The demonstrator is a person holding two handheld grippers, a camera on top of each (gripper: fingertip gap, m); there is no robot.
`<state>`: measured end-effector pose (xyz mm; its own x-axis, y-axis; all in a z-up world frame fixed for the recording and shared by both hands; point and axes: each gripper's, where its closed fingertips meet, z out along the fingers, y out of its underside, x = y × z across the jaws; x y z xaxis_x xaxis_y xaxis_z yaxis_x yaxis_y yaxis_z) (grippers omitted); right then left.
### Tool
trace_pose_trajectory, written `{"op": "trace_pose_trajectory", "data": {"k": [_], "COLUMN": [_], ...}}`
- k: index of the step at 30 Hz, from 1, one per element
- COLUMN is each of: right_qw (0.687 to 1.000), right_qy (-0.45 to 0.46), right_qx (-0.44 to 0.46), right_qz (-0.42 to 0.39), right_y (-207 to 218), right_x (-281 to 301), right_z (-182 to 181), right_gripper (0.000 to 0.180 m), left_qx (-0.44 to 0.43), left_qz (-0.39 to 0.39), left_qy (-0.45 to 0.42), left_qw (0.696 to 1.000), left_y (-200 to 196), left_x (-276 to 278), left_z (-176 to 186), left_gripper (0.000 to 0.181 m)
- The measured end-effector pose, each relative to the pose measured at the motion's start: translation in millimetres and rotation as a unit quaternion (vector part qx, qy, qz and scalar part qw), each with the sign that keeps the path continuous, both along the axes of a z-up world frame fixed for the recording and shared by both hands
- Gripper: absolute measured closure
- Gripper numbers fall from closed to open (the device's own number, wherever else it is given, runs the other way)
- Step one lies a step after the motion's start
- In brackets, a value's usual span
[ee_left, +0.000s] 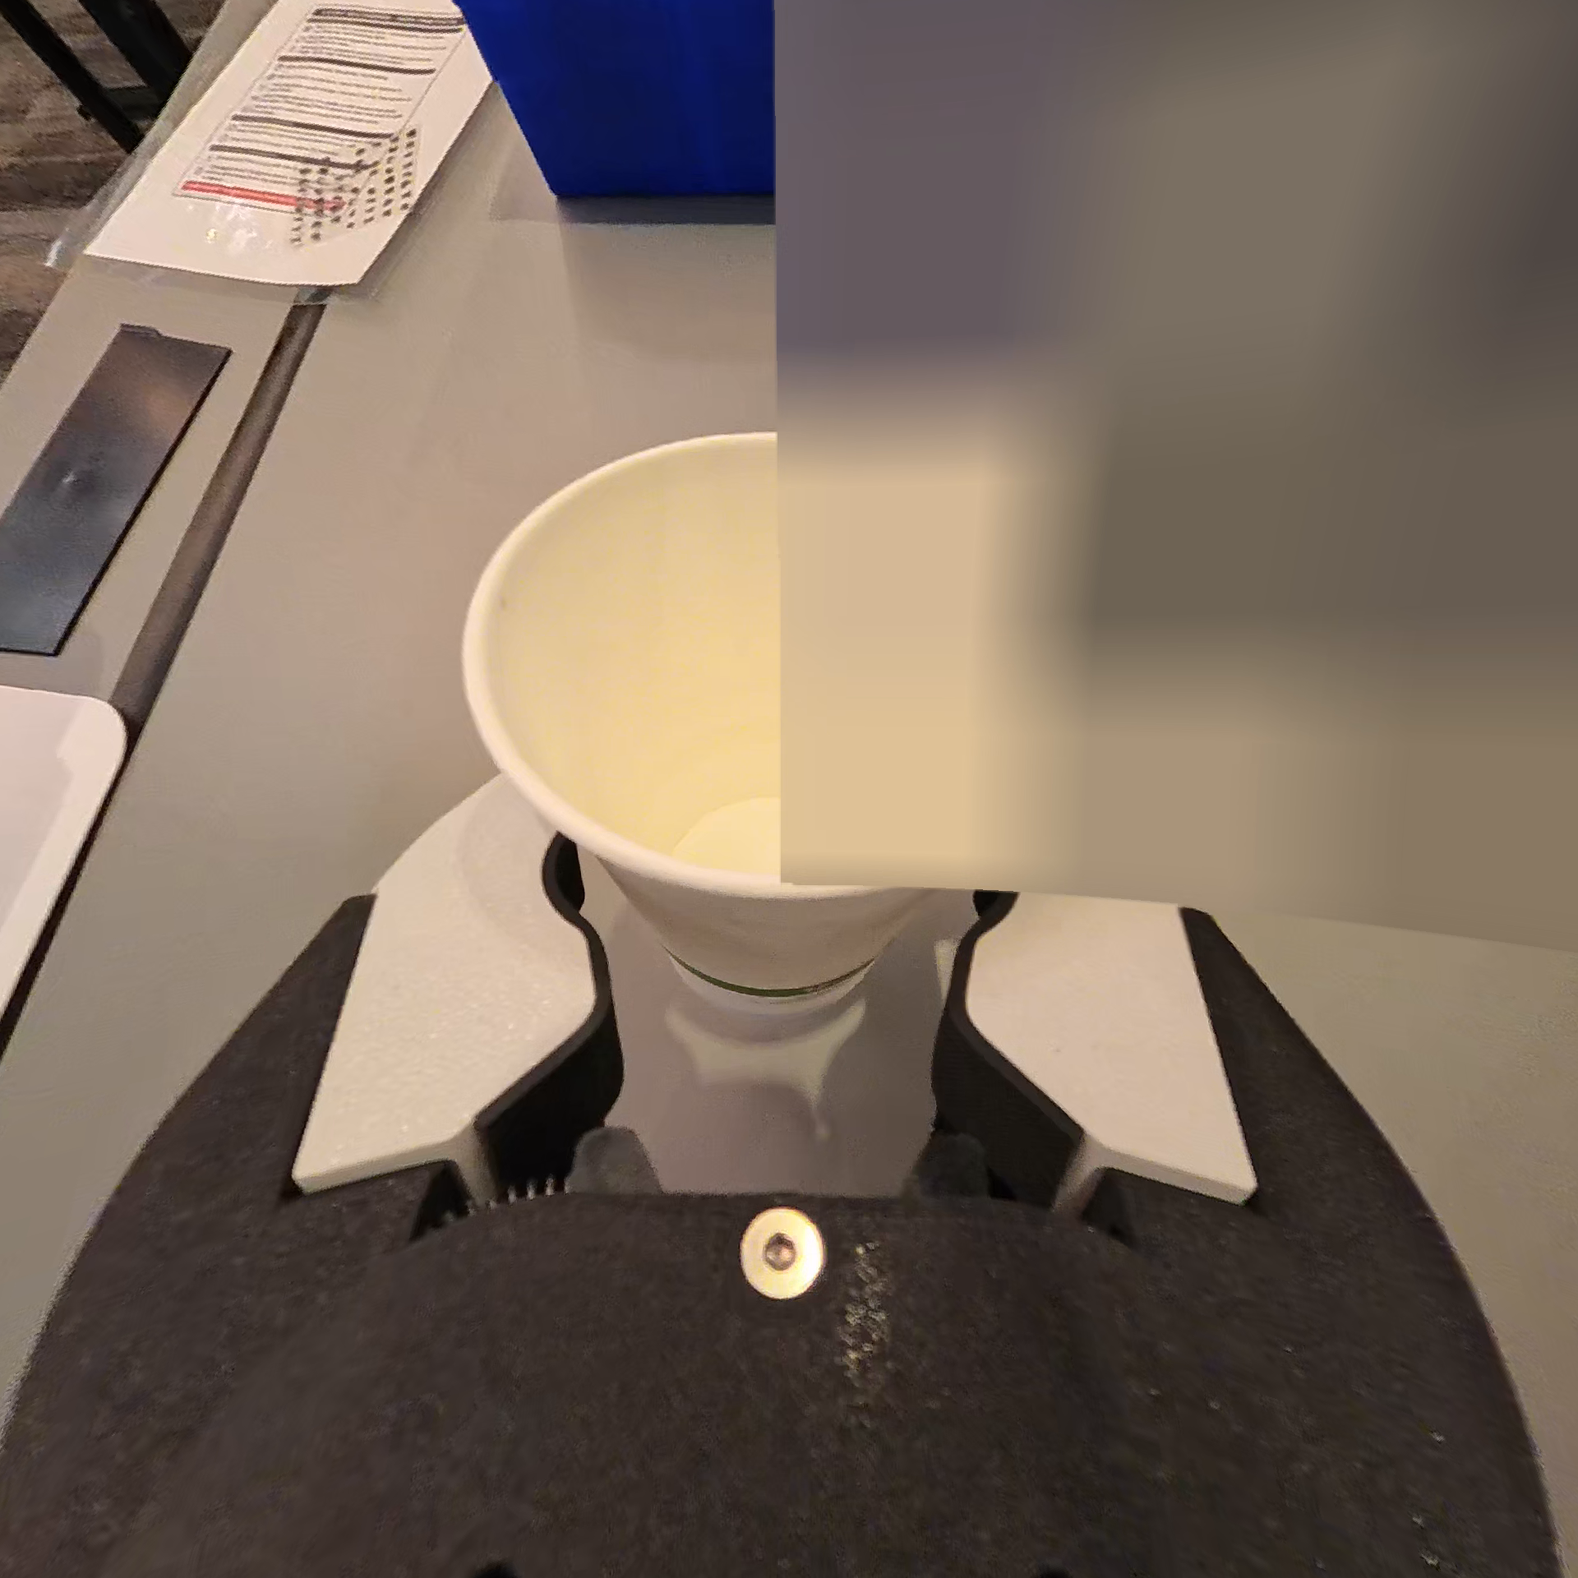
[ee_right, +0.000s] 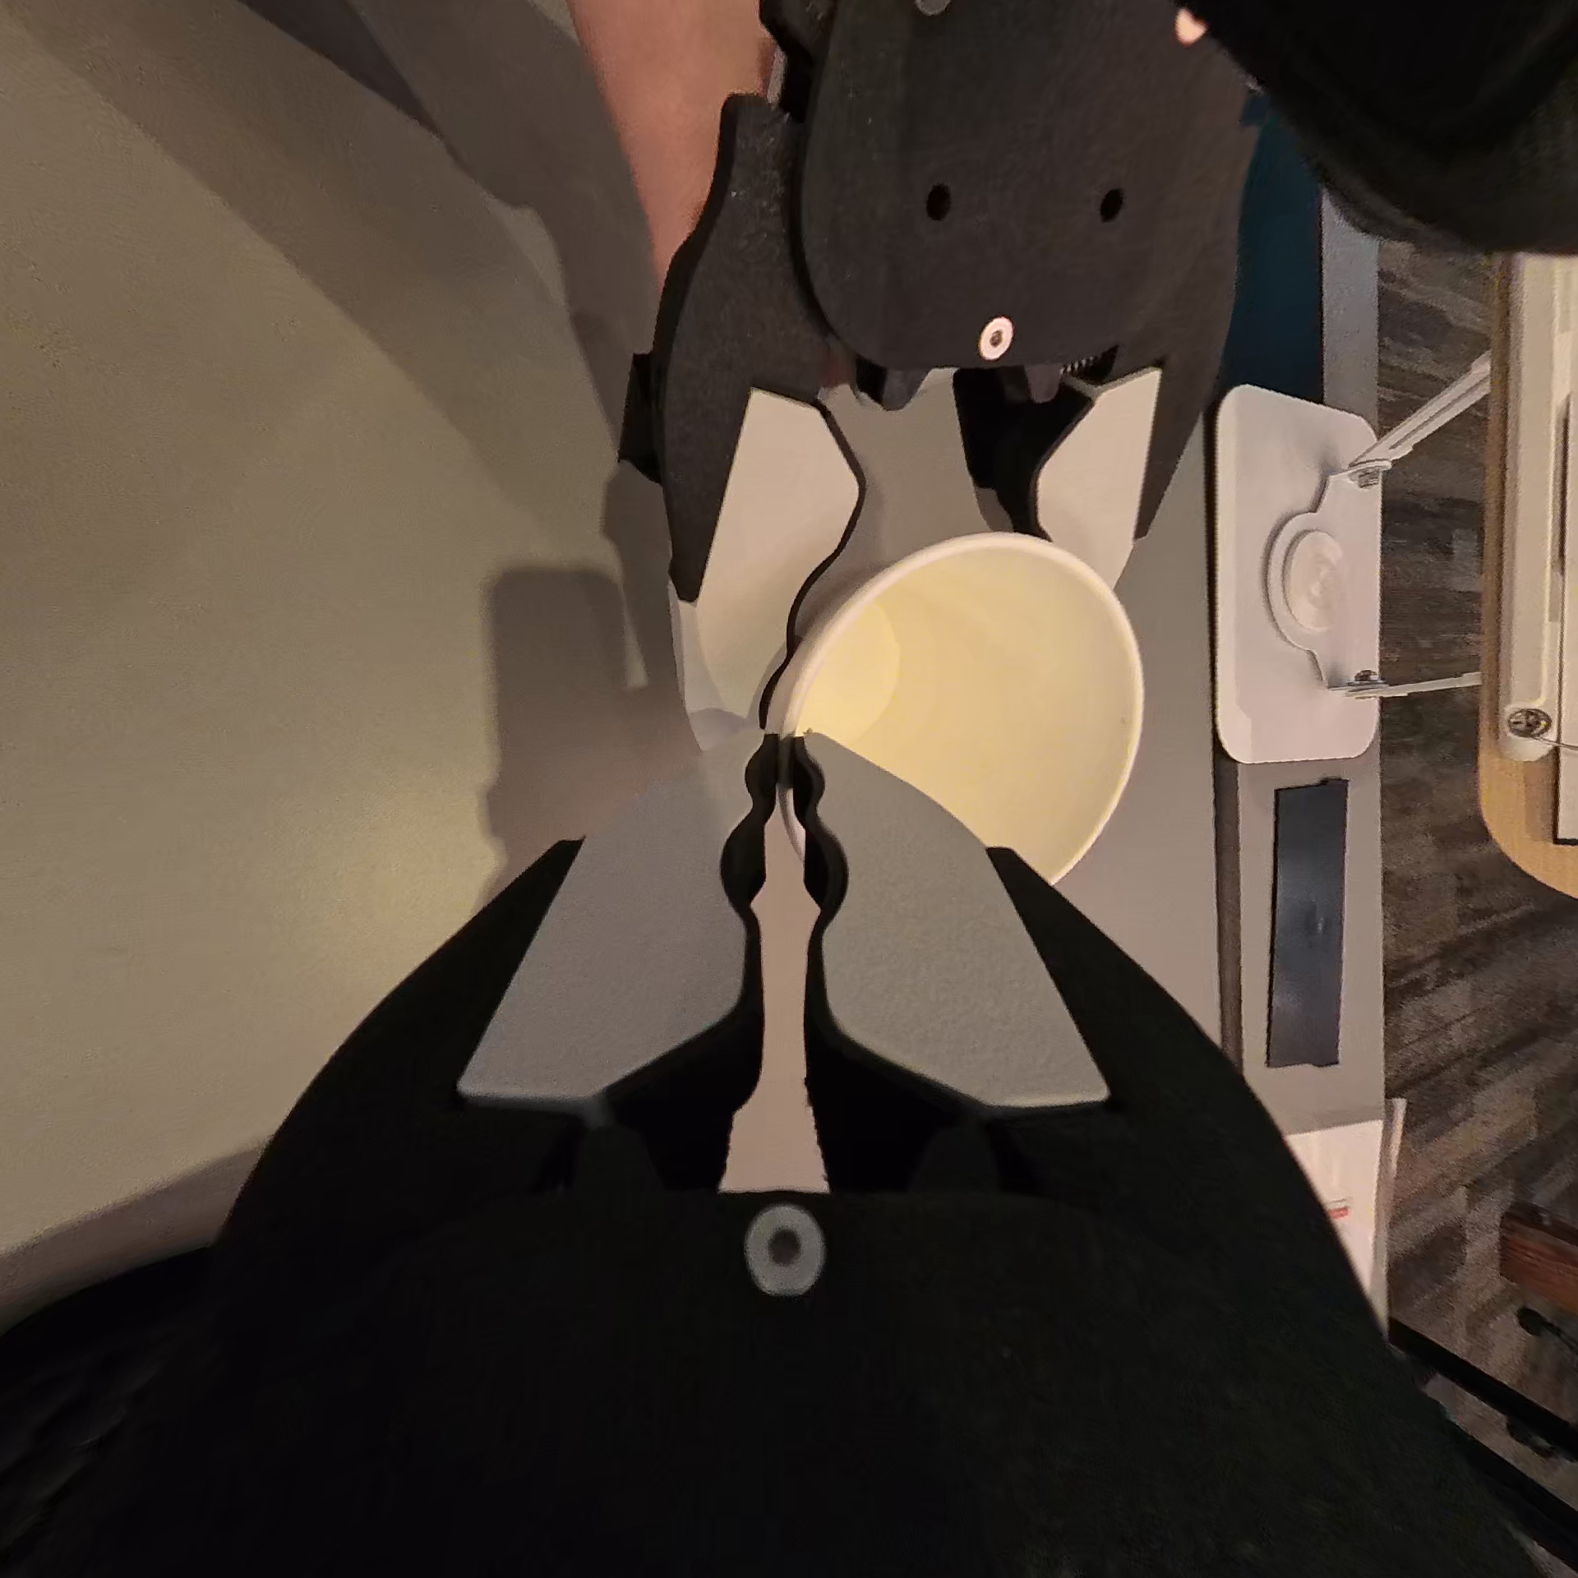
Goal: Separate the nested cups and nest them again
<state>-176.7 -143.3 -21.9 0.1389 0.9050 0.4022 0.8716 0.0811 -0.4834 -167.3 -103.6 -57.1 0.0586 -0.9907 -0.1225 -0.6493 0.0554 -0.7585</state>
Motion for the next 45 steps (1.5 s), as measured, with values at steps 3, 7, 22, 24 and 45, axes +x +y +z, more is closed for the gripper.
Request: {"op": "trace_pose_trajectory", "data": {"k": [3,7,22,24,45], "right_qw": [1.0,1.0,0.894,0.875,0.841], "right_qy": [0.004,0.007,-0.012,-0.002,-0.057], "right_qx": [-0.003,0.001,0.135,0.104,-0.056], "right_qz": [-0.007,-0.023,-0.426,-0.474,-0.536], "right_y": [-2.3,-5.3,-42.7,-54.8,-71.0], "right_x": [4.1,18.2,324.2,365.7,444.1], "right_z": [3.1,12.4,155.9,140.5,-26.5], "right_gripper": [0.177,0.177,0.177,0.178,0.177], "left_qx": [-0.005,-0.015,-0.025,-0.024,-0.033], "left_qz": [-0.002,-0.005,0.01,0.007,0.009], "left_qy": [-0.013,-0.038,-0.045,-0.041,-0.022], "left_qw": [1.0,0.999,0.999,0.999,0.999], "left_y": [-2.5,-6.1,1.8,0.7,5.5], "left_x": [2.6,5.2,3.0,3.4,1.6], "left_z": [3.5,13.3,12.4,10.6,-4.1], "left_gripper": [0.089,0.088,0.092,0.093,0.096]}}
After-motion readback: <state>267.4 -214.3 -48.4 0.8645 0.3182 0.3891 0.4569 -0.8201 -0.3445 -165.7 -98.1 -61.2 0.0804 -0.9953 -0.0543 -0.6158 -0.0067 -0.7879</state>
